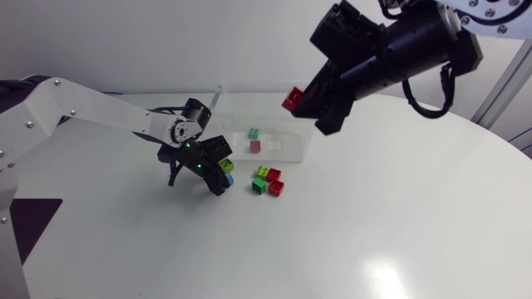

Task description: Place the duplo bricks in the container

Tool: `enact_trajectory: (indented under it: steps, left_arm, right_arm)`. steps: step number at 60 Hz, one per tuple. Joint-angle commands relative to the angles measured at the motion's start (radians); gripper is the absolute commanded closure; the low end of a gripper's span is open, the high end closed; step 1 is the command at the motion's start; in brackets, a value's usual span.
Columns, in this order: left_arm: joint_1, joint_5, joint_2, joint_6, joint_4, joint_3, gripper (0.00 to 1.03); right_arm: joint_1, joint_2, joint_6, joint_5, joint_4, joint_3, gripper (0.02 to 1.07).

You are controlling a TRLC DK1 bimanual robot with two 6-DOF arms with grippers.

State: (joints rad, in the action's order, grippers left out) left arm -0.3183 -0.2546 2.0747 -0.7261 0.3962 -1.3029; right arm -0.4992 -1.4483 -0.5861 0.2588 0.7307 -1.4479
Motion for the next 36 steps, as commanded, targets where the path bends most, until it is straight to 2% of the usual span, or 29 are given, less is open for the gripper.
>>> enact_trajectory:
  steps: [1,19,36]
  left_arm:
    - [-0.002,0.0,-0.004,-0.003,0.047,0.013,0.72]
    - [0.001,0.0,-0.209,0.002,0.075,0.109,0.72]
    - [-0.018,-0.002,-0.375,0.036,0.125,0.088,0.72]
  right_arm:
    - [0.027,-0.064,0.058,0.0,-0.036,-0.046,0.82]
    - [0.07,-0.261,0.161,-0.041,-0.12,-0.218,0.82]
    - [0.106,-0.412,0.226,-0.066,-0.157,-0.301,0.82]
